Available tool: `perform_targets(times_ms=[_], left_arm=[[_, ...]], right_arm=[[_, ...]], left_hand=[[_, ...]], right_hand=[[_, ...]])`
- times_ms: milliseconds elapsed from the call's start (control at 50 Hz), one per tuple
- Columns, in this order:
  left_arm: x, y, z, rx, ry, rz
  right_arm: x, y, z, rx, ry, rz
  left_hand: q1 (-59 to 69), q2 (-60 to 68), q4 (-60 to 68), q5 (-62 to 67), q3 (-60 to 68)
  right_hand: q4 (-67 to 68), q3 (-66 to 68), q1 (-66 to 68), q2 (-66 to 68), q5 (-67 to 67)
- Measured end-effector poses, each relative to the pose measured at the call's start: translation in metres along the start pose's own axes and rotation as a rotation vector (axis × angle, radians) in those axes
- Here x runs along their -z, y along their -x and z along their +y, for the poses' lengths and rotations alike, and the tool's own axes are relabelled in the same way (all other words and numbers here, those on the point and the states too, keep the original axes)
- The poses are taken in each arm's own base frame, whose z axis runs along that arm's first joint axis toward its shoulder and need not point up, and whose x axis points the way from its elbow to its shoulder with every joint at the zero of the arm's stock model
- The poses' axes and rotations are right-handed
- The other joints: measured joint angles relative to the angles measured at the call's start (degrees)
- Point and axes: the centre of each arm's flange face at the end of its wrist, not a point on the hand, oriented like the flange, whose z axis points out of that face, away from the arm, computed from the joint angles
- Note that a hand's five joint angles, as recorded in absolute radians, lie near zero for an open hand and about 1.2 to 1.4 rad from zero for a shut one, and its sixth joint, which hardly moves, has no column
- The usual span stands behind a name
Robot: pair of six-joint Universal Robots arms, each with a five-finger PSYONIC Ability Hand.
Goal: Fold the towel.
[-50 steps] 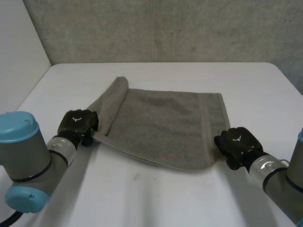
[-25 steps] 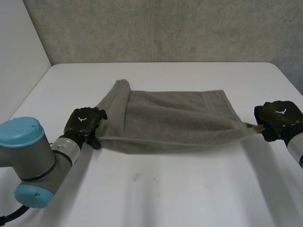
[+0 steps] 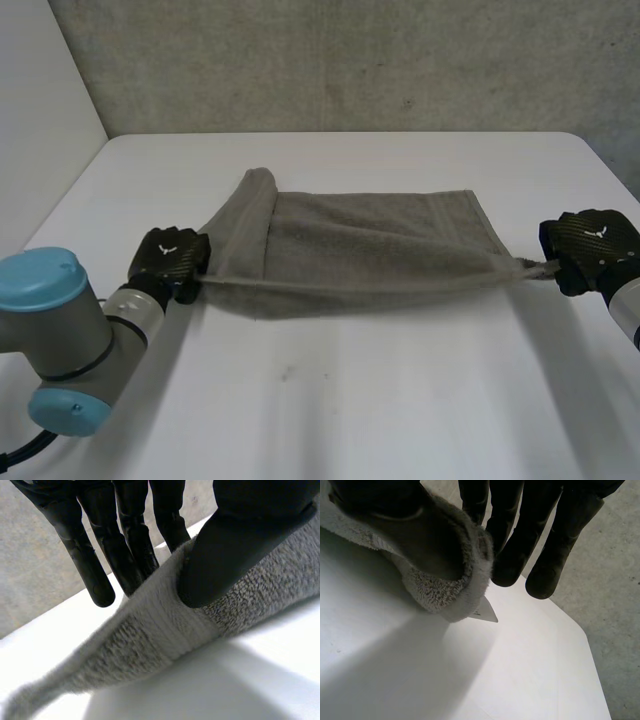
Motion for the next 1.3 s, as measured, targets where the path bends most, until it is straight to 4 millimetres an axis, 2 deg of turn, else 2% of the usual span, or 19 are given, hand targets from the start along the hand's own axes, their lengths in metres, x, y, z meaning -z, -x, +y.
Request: perform_targets(times_ms=[160, 260, 300, 340, 360, 460, 520, 600, 640, 720, 860, 920, 980, 1040, 1120, 1140, 1220, 1260, 1300], left_arm=[[0.011, 0.017, -0.009, -0.143, 0.009, -0.043], [0.031, 0.027, -0.039, -0.205, -0.032, -0.073], [0.042, 0.031, -0.060, -0.215, -0.073, -0.091], [0.061, 0.037, -0.095, -0.222, -0.156, -0.117], [0.066, 0.039, -0.104, -0.223, -0.180, -0.124], [0.118, 0.048, -0.188, -0.209, -0.415, -0.175], [0.144, 0.052, -0.222, -0.190, -0.513, -0.189], [0.160, 0.055, -0.243, -0.167, -0.554, -0.189], [0.158, 0.056, -0.244, -0.157, -0.540, -0.183], [0.136, 0.056, -0.228, -0.133, -0.434, -0.149], [0.071, 0.050, -0.167, -0.119, -0.181, -0.064], [0.045, 0.050, -0.150, -0.147, -0.123, -0.046], [0.021, 0.052, -0.150, -0.187, -0.125, -0.046], [0.005, 0.056, -0.168, -0.209, -0.188, -0.063], [-0.005, 0.068, -0.223, -0.183, -0.383, -0.124], [-0.004, 0.070, -0.232, -0.171, -0.416, -0.137], [0.015, 0.093, -0.299, -0.019, -0.696, -0.246], [0.026, 0.102, -0.320, 0.056, -0.798, -0.283], [0.034, 0.108, -0.330, 0.113, -0.862, -0.305]], right_arm=[[0.001, 0.000, -0.001, 0.003, 0.003, 0.000], [0.010, -0.006, -0.019, 0.013, -0.016, 0.006], [0.017, -0.012, -0.035, 0.022, -0.040, 0.014], [0.030, -0.020, -0.061, 0.038, -0.087, 0.031], [0.035, -0.023, -0.070, 0.043, -0.105, 0.037], [0.074, -0.049, -0.148, 0.092, -0.286, 0.111], [0.094, -0.060, -0.183, 0.107, -0.364, 0.144], [0.107, -0.070, -0.208, 0.112, -0.392, 0.159], [0.107, -0.073, -0.211, 0.109, -0.378, 0.156], [0.091, -0.076, -0.201, 0.099, -0.281, 0.118], [0.034, -0.063, -0.148, 0.161, -0.007, -0.028], [0.011, -0.053, -0.138, 0.204, 0.050, -0.066], [-0.012, -0.045, -0.144, 0.244, 0.044, -0.048], [-0.029, -0.044, -0.162, 0.257, -0.022, 0.011], [-0.044, -0.058, -0.216, 0.180, -0.280, 0.173], [-0.044, -0.061, -0.227, 0.157, -0.334, 0.199], [-0.028, -0.086, -0.284, -0.004, -0.668, 0.311], [-0.018, -0.094, -0.299, -0.053, -0.767, 0.327], [-0.011, -0.097, -0.307, -0.084, -0.824, 0.329]], left_hand=[[2.5, 2.7, 2.7, 2.6, 2.8], [2.9, 2.9, 2.9, 3.1, 3.0], [2.9, 2.9, 2.9, 3.1, 3.0], [3.0, 2.9, 2.9, 3.2, 3.0], [3.0, 2.9, 3.0, 3.1, 3.0], [3.1, 3.0, 3.0, 3.3, 3.0], [3.2, 3.0, 3.0, 3.4, 3.0], [3.2, 3.0, 3.0, 3.4, 3.0], [3.2, 3.0, 3.0, 3.4, 3.0], [3.2, 3.0, 3.0, 3.4, 3.0], [3.2, 3.0, 3.0, 3.4, 3.0], [3.2, 3.0, 3.0, 3.4, 3.0], [3.2, 3.0, 3.0, 3.4, 3.1], [3.2, 3.0, 3.0, 3.4, 3.1], [3.2, 3.0, 3.0, 3.4, 3.1], [3.2, 3.0, 3.0, 3.4, 3.1], [3.2, 3.0, 3.0, 3.4, 3.1], [3.2, 3.0, 3.0, 3.4, 3.1], [3.2, 3.0, 3.0, 3.4, 3.1]], right_hand=[[0.0, 0.0, 0.0, 0.0, 0.0], [0.0, 0.1, 0.0, 0.0, 0.0], [0.0, 0.1, 0.0, 0.0, 0.0], [0.0, 0.2, 0.0, 0.0, 0.0], [0.0, 0.2, 0.0, 0.0, 0.0], [0.0, 0.2, 0.0, 0.0, 0.0], [0.0, 0.2, 0.0, 0.0, 0.0], [0.0, 0.2, 0.0, 0.0, 0.0], [0.0, 0.2, 0.0, 0.0, 0.1], [0.0, 0.2, 0.0, 0.0, 0.2], [0.0, 0.2, 0.0, 0.0, 0.2], [0.0, 0.2, 0.0, 0.0, 0.2], [0.0, 0.3, 0.0, 0.0, 0.2], [0.0, 0.3, 0.0, 0.0, 0.2], [0.0, 0.3, 0.0, 0.0, 0.2], [0.0, 0.3, 0.0, 0.0, 0.2], [0.0, 0.3, 0.0, 0.0, 0.2], [0.0, 0.3, 0.1, 0.0, 0.2], [0.0, 0.3, 0.1, 0.0, 0.2]])
